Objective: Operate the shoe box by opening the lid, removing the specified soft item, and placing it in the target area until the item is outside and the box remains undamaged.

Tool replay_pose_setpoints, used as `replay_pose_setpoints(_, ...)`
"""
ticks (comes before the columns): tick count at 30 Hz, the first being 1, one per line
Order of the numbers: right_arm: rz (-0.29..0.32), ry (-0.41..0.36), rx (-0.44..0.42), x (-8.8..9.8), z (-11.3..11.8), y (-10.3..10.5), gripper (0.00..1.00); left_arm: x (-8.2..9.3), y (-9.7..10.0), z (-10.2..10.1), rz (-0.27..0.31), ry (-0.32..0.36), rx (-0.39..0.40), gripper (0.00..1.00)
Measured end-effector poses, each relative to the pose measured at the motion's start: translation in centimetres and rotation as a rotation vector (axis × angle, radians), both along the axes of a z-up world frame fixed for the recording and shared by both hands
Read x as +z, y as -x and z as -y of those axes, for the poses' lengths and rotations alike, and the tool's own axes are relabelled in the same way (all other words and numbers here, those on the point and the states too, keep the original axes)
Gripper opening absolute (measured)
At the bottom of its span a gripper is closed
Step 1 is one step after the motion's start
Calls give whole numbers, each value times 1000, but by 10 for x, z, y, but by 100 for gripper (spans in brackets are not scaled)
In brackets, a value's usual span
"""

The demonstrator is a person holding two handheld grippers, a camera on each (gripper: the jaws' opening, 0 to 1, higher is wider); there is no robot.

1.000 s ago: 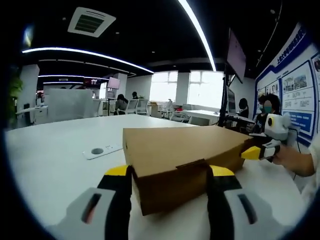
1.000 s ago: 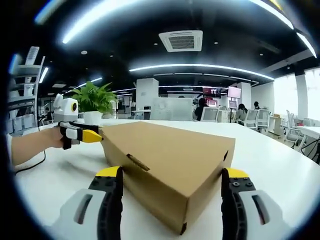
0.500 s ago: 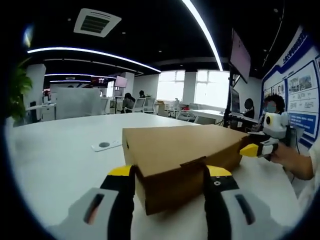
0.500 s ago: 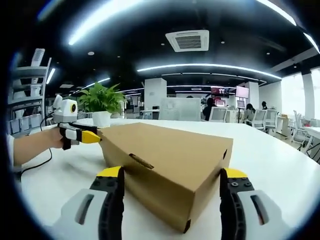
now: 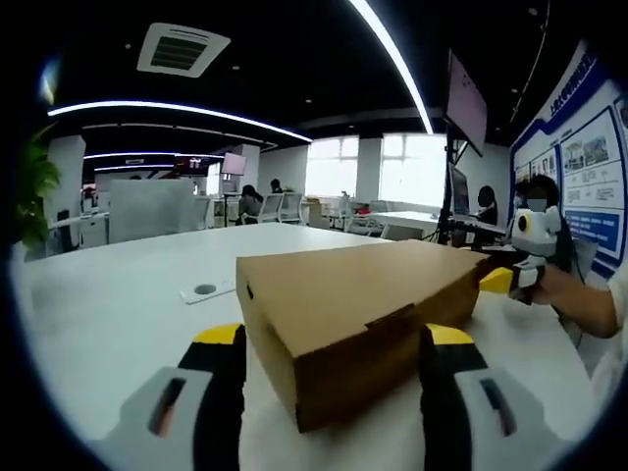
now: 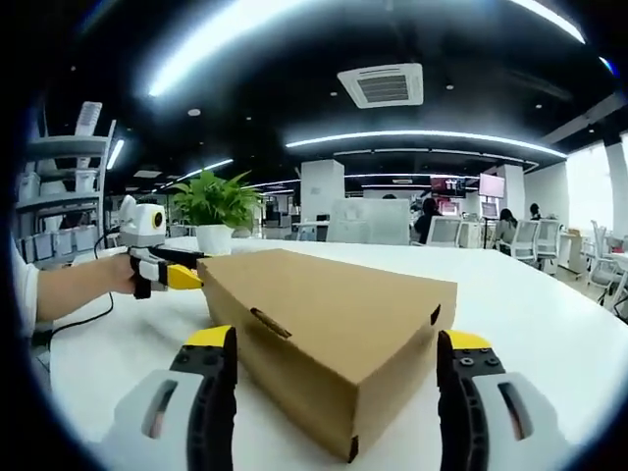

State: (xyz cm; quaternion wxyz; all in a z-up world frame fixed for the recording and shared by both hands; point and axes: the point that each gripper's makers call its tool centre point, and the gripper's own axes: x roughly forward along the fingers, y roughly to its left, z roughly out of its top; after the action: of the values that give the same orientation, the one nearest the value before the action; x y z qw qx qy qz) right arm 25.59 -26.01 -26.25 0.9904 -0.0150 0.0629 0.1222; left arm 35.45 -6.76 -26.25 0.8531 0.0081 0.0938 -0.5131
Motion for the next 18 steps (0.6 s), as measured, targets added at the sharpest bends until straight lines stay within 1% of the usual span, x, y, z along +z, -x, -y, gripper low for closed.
replay_pose_setpoints(2, 12, -32, 16, 3, 0, -2, 89, 4, 0, 3, -3, 17, -10, 79)
replay_pose_setpoints(3, 7, -49, 34, 3, -3, -4, 90, 7, -1, 5, -4, 24, -5, 80)
replay_pose_setpoints(4, -8, -50, 40, 0, -4, -5, 92, 8, -1, 6, 2, 18, -4, 80)
replay_pose_setpoints(5, -16, -33, 33, -2, -2, -8, 92, 8, -2, 8, 11, 10, -3, 80)
replay_pose_setpoints(6, -18, 10, 33, -5, -2, -9, 92, 7, -2, 9, 19, 2, -1, 79)
replay_pose_setpoints(7, -17, 24, 33, -6, -2, -9, 92, 6, -2, 10, 21, 1, -4, 77)
replay_pose_setpoints(8, -12, 23, 26, -6, -1, -9, 91, 7, 1, 12, 17, 10, -24, 76)
replay_pose_setpoints(9, -9, 4, 29, -5, -1, -9, 91, 7, -1, 11, 22, 12, -8, 76)
replay_pose_setpoints(14, -11, -30, 34, -3, 0, -10, 90, 6, 2, 13, 14, 29, -14, 76)
replay_pose_setpoints(16, -13, -11, 31, -6, -1, -11, 89, 4, 4, 14, 27, 39, -6, 75)
replay_pose_setpoints(17, -9, -5, 32, -8, -2, -10, 89, 3, 4, 14, 35, 30, -4, 75)
replay_pose_setpoints(18, 6, 12, 37, -8, -1, -10, 88, 1, 4, 14, 30, 26, -1, 75)
